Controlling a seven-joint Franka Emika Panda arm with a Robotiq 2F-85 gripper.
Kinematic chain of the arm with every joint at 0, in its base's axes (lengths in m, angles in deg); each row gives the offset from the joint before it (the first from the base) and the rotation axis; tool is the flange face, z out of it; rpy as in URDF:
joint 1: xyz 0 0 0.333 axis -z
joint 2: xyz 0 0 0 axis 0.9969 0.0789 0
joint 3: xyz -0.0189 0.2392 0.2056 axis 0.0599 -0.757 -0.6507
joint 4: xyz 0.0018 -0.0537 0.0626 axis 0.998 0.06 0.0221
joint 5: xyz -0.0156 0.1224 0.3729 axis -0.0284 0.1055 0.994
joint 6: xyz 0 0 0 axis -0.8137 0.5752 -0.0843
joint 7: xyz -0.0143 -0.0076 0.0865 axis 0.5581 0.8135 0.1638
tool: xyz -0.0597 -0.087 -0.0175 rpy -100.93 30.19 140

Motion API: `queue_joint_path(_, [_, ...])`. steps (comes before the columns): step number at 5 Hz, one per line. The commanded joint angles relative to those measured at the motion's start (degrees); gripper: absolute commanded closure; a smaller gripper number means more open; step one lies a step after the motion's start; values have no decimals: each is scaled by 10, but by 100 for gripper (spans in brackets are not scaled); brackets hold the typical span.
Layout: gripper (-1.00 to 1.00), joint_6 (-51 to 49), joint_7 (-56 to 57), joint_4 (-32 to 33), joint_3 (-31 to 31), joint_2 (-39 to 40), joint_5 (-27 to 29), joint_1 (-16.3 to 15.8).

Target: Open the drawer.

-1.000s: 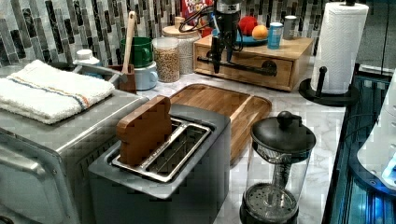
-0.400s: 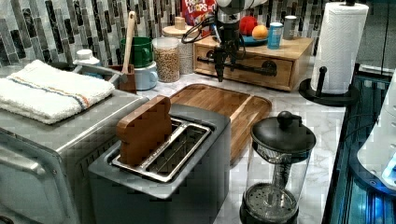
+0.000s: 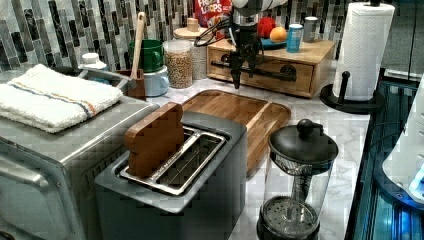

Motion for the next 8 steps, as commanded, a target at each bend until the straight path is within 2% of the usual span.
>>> queue_joint_path(1, [-100,27,-147,92,-92,-55,28,-112])
queue_joint_path(4, [-100,40,-245,107,-140,-67,25,-139])
queue_joint_path(6, [-100,24,-251,105,-141,-90,41,-160])
queue_joint_path(7, [-100,50,-294,98,-132,-79,24,-190])
queue_joint_path(8, [-100,52,-343,79,-133,-63,8,-200])
